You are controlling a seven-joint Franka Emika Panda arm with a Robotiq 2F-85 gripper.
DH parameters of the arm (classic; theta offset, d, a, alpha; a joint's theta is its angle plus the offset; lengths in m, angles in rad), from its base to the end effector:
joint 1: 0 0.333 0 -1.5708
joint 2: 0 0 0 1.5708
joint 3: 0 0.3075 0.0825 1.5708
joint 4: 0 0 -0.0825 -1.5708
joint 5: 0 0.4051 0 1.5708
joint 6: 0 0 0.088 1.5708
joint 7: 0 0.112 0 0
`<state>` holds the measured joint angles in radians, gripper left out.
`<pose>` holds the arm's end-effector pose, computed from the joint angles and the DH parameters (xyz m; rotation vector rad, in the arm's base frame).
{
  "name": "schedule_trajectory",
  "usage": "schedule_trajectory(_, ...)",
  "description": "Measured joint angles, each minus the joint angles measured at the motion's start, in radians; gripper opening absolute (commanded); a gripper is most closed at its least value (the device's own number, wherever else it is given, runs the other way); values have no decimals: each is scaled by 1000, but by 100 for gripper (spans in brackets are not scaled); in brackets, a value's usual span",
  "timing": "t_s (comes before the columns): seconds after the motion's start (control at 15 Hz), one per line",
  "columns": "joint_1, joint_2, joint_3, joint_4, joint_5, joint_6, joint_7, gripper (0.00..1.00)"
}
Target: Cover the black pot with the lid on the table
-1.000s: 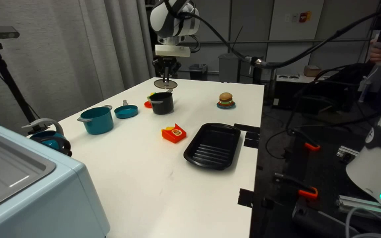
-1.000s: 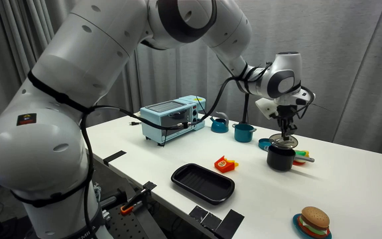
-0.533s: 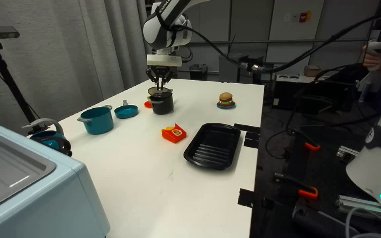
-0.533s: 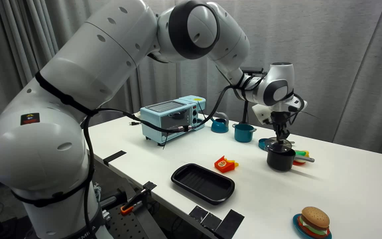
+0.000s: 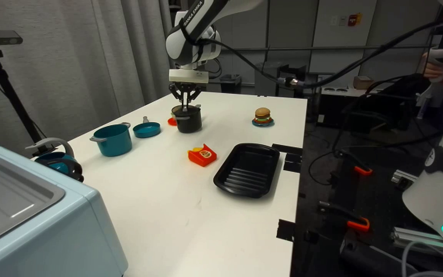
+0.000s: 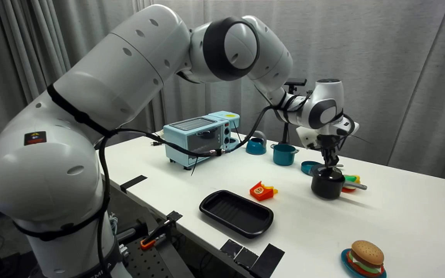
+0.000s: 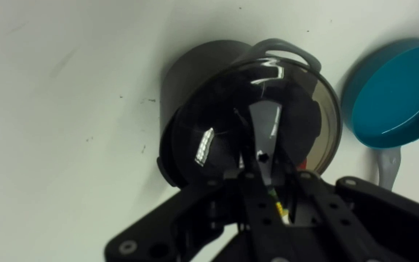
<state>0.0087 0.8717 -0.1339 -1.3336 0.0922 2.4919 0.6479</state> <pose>0.7769 -0.0729 0.2156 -2.8330 1.1577 -0.4498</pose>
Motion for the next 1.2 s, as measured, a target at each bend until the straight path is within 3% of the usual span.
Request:
schedule_trajectory(0.07,0,1,-2,2,0,0,3,42)
schedule_trajectory(0.53,-2,10,-12,7,0,15,23,95)
schedule_trajectory(0.6,-4,10,-13,7,0,25,23,99)
schedule_trajectory(1.2,-59,-61,-17,-50,0,48,7,100)
